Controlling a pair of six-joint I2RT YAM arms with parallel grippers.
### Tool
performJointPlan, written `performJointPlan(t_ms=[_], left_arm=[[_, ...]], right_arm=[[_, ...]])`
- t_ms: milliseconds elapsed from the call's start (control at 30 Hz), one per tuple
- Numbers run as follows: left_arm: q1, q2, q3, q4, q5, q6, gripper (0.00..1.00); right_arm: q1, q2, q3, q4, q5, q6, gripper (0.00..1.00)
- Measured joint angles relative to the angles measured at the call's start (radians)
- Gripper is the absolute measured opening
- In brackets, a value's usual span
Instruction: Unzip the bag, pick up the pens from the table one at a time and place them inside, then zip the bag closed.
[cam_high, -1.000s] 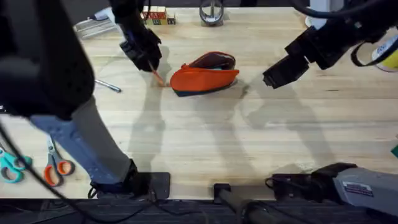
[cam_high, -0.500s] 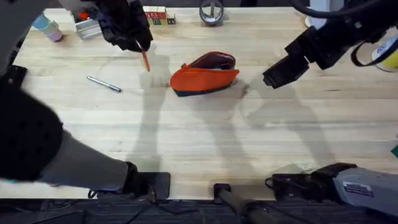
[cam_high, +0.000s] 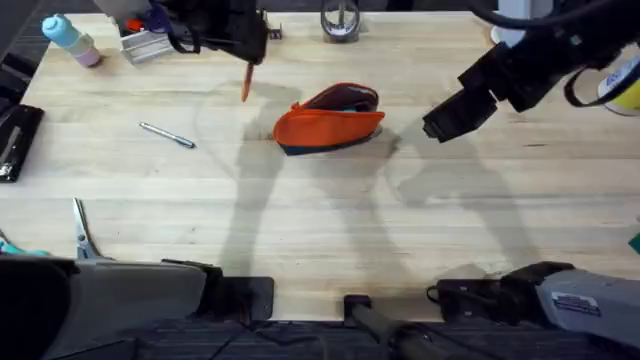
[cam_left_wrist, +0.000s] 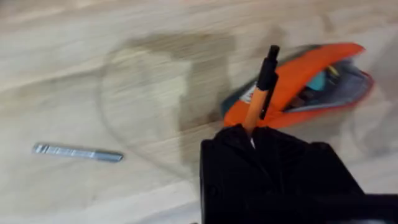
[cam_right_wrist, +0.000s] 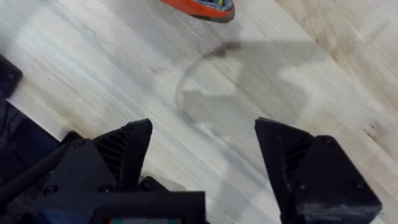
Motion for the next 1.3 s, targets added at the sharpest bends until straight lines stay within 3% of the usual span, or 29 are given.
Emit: performJointPlan(t_ms=[100, 333, 433, 700, 967, 1300], left_arm=[[-0.002, 0.0, 0.0, 0.0, 0.114, 0.099, 0.043], [-0.003, 0.0, 0.0, 0.0, 0.399, 0.408, 0.043], [-0.003, 0.0, 0.0, 0.0, 0.477, 0.518, 0.043], [-0.004, 0.0, 0.0, 0.014, 0.6, 0.757, 0.043], [-0.041, 0.002, 0.0, 0.123, 0.643, 0.843, 0.043], [-0.068, 0.035, 0.0, 0.156, 0.647, 0.853, 0.043]], right_arm=[[0.0, 0.0, 0.0, 0.0, 0.0, 0.0, 0.998], [0.0, 0.0, 0.0, 0.0, 0.0, 0.0, 0.998], [0.0, 0.0, 0.0, 0.0, 0.0, 0.0, 0.997], [0.0, 0.0, 0.0, 0.0, 0.0, 0.0, 0.997], [0.0, 0.0, 0.0, 0.0, 0.0, 0.0, 0.997], [0.0, 0.0, 0.0, 0.0, 0.0, 0.0, 0.998]])
